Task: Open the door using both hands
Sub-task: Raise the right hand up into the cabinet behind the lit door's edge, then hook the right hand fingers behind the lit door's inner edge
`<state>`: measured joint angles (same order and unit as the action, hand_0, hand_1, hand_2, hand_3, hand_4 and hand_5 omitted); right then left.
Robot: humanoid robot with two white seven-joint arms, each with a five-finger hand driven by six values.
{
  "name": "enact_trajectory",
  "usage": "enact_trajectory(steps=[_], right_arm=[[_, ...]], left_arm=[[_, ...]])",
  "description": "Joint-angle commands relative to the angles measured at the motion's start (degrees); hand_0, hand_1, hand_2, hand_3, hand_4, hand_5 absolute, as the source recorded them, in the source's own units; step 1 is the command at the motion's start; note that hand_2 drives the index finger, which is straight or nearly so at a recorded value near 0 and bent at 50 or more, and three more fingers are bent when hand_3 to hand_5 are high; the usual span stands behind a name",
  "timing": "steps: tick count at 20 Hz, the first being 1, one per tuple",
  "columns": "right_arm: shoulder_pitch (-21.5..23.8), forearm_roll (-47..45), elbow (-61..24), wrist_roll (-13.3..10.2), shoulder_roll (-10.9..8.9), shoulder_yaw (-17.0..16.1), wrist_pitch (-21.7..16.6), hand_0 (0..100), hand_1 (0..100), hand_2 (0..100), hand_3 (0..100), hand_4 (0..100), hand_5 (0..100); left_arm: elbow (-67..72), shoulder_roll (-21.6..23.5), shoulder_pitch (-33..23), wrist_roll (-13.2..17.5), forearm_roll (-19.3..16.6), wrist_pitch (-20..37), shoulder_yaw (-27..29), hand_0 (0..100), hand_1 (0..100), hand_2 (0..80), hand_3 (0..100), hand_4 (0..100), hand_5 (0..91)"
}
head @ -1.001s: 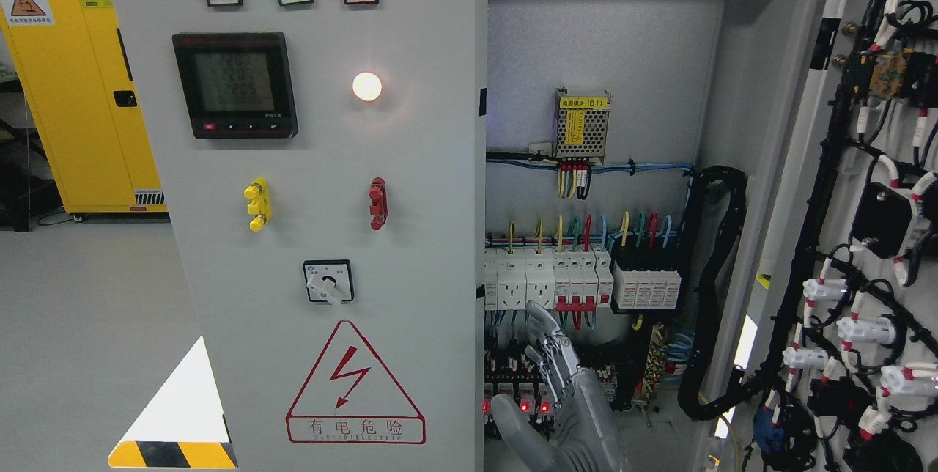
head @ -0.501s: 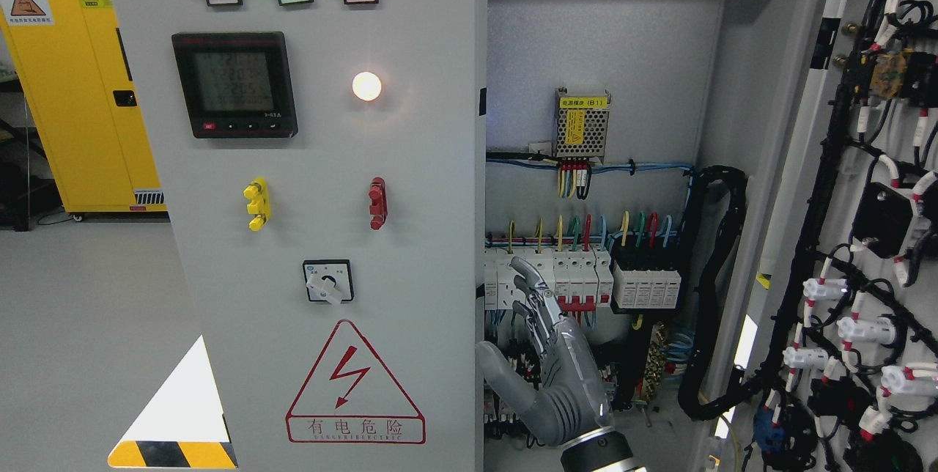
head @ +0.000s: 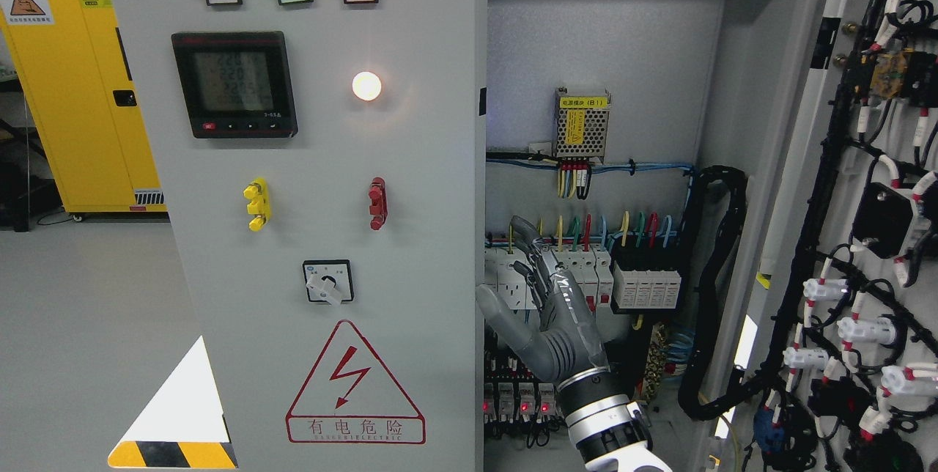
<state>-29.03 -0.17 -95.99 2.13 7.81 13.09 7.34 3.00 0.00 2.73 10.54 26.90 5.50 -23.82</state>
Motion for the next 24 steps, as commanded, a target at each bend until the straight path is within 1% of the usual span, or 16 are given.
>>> enact_trajectory(steps=[1, 2, 6, 12, 15, 18, 20, 22, 24], right_arm=[[-2.6, -4.6, 4.2, 0.1, 0.19, -1.9, 3.5, 0, 50, 4, 0, 0, 0], [-2.9, -6.4, 4.1, 0.0, 0.19, -2.0, 4.3, 0, 50, 4, 0, 0, 0], [-3.4, -7.0, 4.3, 0.2, 0.1, -2.0, 4.4, 0, 50, 4, 0, 0, 0], [-5.8, -7.1, 5.2, 0.4, 0.1, -2.0, 4.6, 0, 50, 4, 0, 0, 0], [-6.6, -7.1, 5.3, 4.3, 0.1, -2.1, 4.6, 0, 50, 4, 0, 0, 0], [-7.3, -7.2, 5.8, 5.1, 0.1, -2.1, 4.6, 0, 50, 4, 0, 0, 0], [-8.2, -7.2, 6.7, 7.1, 0.1, -2.3, 4.6, 0, 50, 4, 0, 0, 0], [-8.9, -7.3, 7.5, 8.6, 0.1, -3.1, 4.6, 0, 50, 4, 0, 0, 0], [-9.1, -9.5, 8.1, 9.0, 0.1, -4.1, 4.6, 0, 50, 4, 0, 0, 0]], left_arm=[[0.0, -0.3, 0.0, 0.0, 0.0, 0.0, 0.0, 12, 56, 0.0, 0, 0, 0.0], [0.0, -0.3, 0.0, 0.0, 0.0, 0.0, 0.0, 12, 56, 0.0, 0, 0, 0.0], [0.1, -0.3, 0.0, 0.0, 0.0, 0.0, 0.0, 12, 56, 0.0, 0, 0, 0.0], [0.1, -0.3, 0.0, 0.0, 0.0, 0.0, 0.1, 12, 56, 0.0, 0, 0, 0.0], [0.0, -0.3, 0.0, 0.0, 0.1, 0.0, 0.0, 12, 56, 0.0, 0, 0, 0.0], [0.0, -0.4, 0.0, 0.0, 0.0, 0.0, 0.0, 12, 56, 0.0, 0, 0, 0.0], [0.0, -0.4, 0.0, 0.0, 0.1, 0.0, 0.0, 12, 56, 0.0, 0, 0, 0.0], [0.0, -0.4, 0.0, 0.0, 0.1, 0.0, 0.0, 12, 56, 0.0, 0, 0, 0.0], [0.0, -0.4, 0.0, 0.0, 0.1, 0.0, 0.0, 12, 56, 0.0, 0, 0, 0.0]])
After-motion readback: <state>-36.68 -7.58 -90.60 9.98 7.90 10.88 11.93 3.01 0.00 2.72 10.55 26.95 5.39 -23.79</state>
